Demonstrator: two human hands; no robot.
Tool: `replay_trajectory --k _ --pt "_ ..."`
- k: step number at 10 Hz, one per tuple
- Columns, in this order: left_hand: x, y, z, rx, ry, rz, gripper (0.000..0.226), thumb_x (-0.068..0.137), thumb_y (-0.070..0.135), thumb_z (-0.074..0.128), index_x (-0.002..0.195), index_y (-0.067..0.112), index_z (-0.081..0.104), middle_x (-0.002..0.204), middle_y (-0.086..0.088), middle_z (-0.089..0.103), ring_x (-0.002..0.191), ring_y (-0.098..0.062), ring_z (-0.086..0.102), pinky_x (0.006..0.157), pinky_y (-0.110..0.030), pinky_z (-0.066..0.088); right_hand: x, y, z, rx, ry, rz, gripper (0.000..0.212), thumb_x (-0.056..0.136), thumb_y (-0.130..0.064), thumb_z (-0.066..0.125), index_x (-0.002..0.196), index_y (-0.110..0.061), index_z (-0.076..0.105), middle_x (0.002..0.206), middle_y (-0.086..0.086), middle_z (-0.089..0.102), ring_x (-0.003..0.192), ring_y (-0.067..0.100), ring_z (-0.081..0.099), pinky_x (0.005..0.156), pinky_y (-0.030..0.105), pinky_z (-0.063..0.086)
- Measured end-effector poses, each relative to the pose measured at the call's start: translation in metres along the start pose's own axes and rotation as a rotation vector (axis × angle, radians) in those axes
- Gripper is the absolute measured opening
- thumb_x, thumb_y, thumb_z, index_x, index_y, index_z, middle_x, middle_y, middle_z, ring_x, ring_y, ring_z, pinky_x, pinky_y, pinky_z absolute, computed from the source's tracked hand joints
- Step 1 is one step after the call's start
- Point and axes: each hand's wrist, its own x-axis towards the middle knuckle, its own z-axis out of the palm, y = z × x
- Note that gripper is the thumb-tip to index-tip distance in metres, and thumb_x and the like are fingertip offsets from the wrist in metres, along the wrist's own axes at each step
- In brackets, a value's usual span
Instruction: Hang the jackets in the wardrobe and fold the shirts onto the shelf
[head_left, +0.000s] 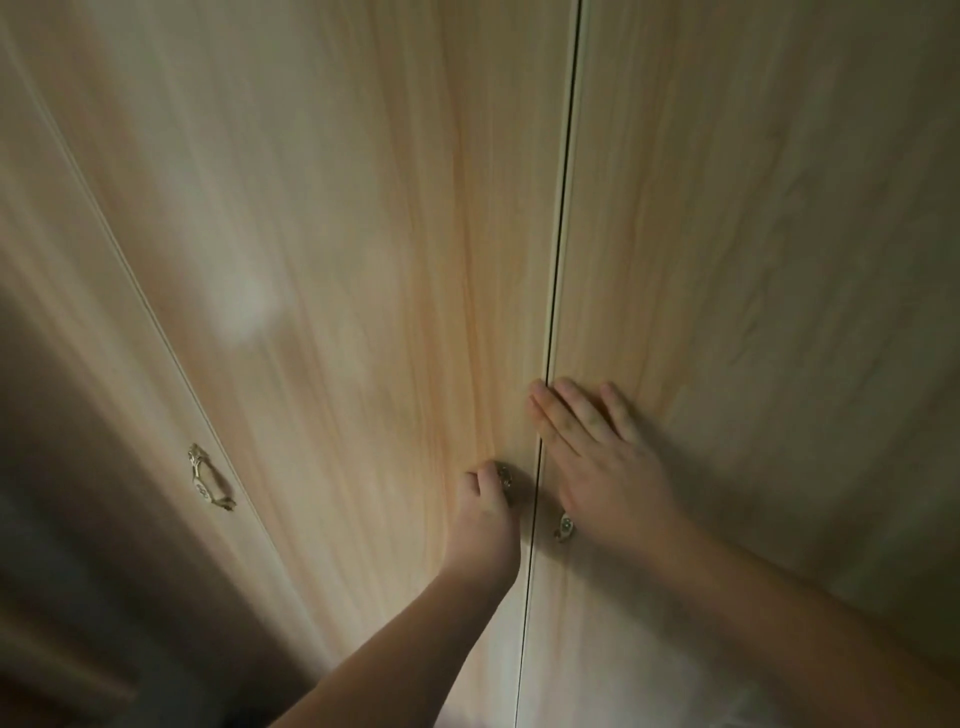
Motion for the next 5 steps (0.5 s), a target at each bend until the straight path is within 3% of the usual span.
replay_trajectory --k 1,3,4,5 --pt "-0.002 0.001 -0.004 -0.01 -0.031 0.007 0.046 0.095 0.014 0.053 0.137 0.009 0.034 0.124 -0.005 0.038 0.096 -0.023 0.052 0.086 -0.036 0.049 -0.001 -0.001 0.0 0.01 -0.004 0.004 0.077 0.091 -0.03 0.045 0.157 -0.01 0.012 0.166 0.003 0.004 0.153 0.024 0.003 0.121 0.054 0.011" --pt "-0.025 -0.004 -0.039 0.081 -0.236 0.034 0.06 0.09 0.012 0.05 0.144 0.02 0.024 0.136 -0.006 0.041 0.11 -0.027 0.055 0.089 -0.039 0.05 -0.002 -0.019 -0.021 0.094 -0.135 0.139 0.074 0.089 -0.032 0.044 0.156 -0.013 0.02 0.165 -0.001 0.009 0.153 0.02 0.004 0.121 0.05 0.011" --pt "-0.066 0.002 -0.067 0.208 -0.324 0.032 0.066 0.093 0.02 0.048 0.151 0.02 0.018 0.15 -0.007 0.033 0.132 -0.028 0.042 0.104 -0.04 0.041 -0.018 -0.04 -0.033 0.159 -0.279 0.254 0.074 0.087 -0.036 0.046 0.154 -0.012 0.028 0.164 0.001 0.018 0.152 0.02 0.007 0.123 0.048 0.008" --pt "-0.109 -0.001 -0.092 0.308 -0.325 0.086 0.064 0.097 0.025 0.047 0.153 0.017 0.019 0.154 -0.007 0.03 0.139 -0.028 0.033 0.112 -0.04 0.034 -0.058 -0.066 -0.049 0.237 -0.403 0.359 0.069 0.091 -0.035 0.045 0.154 -0.018 0.025 0.164 0.0 0.017 0.151 0.021 0.01 0.121 0.049 0.009"
